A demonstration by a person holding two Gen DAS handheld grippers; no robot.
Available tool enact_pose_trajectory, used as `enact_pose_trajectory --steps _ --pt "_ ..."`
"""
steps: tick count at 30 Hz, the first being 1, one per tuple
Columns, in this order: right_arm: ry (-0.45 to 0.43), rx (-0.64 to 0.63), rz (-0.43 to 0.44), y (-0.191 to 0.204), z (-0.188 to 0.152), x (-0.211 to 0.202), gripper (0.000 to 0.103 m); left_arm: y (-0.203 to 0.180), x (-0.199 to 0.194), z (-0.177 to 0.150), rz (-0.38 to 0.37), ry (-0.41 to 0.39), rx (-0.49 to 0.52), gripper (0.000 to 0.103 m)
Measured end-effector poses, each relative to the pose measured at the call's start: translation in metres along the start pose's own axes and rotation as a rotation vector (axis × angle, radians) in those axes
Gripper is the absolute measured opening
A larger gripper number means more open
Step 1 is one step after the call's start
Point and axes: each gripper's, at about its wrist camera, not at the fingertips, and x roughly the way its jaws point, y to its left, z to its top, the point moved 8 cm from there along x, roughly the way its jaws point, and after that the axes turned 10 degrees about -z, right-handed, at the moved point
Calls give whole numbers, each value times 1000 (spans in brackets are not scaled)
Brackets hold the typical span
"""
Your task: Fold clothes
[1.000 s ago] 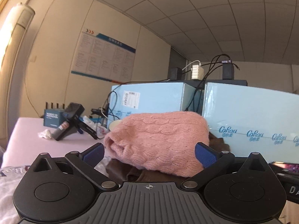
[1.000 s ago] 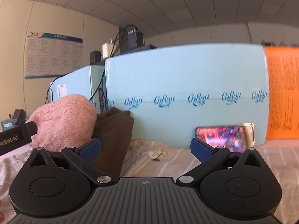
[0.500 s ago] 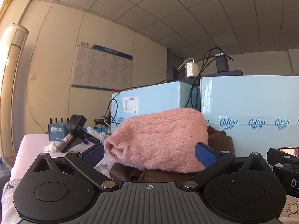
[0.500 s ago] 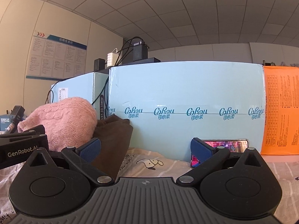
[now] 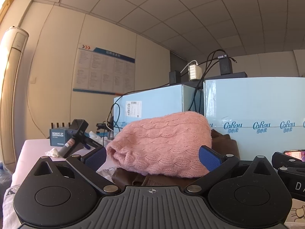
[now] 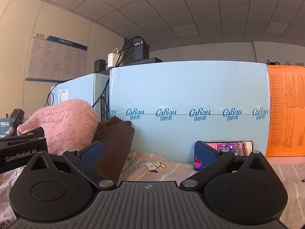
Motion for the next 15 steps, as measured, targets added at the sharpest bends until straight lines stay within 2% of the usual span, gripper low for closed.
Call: enact_pose_trajectory --steps 15 --pt "9 -8 1 1 -1 0 103 -1 0 0 -2 1 7 103"
